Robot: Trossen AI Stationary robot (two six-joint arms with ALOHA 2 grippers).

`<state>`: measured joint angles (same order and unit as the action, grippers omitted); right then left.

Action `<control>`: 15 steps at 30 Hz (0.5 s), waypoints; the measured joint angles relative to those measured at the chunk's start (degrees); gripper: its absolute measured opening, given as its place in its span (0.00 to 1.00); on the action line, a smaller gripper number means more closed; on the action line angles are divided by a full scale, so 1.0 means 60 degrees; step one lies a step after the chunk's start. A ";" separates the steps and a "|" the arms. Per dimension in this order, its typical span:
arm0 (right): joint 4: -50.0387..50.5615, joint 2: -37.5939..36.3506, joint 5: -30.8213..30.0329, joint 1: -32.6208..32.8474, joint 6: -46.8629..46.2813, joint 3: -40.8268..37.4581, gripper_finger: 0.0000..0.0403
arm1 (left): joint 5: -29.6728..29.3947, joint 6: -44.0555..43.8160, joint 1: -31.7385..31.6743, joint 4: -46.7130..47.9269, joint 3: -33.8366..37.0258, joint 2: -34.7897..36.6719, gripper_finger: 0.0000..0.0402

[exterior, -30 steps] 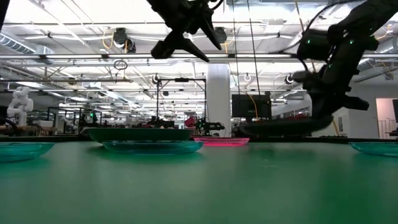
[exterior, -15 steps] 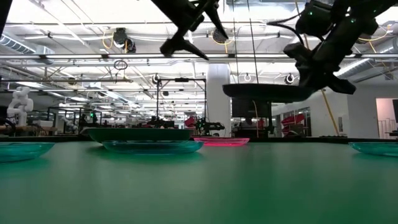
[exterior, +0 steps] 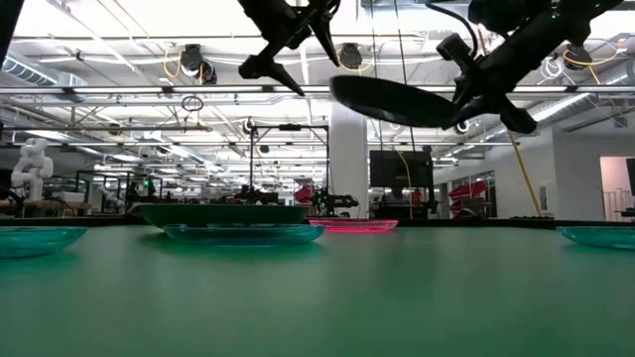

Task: Stack plastic plates
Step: Stack the black plate on the pink plate

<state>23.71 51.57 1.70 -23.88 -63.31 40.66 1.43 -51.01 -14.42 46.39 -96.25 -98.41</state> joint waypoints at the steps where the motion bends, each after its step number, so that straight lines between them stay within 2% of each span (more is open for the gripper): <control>1: -0.0144 0.0000 -0.0096 0.0026 -0.0096 0.0000 0.02 | 0.0000 0.0062 -0.0003 -0.0006 0.0000 0.0000 0.86; 8: -0.0342 0.0009 -0.0289 0.0063 -0.0144 0.0000 0.02 | -0.0260 0.0352 0.0081 -0.0069 0.0000 0.0000 0.84; 15: -0.0686 0.0209 -0.0315 0.0063 0.0089 0.0000 0.02 | -0.0415 0.0500 0.0089 -0.0596 0.0000 0.0000 0.67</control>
<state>19.59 52.82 -0.19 -23.51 -62.78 40.66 -1.06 -48.01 -13.89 42.81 -96.25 -98.41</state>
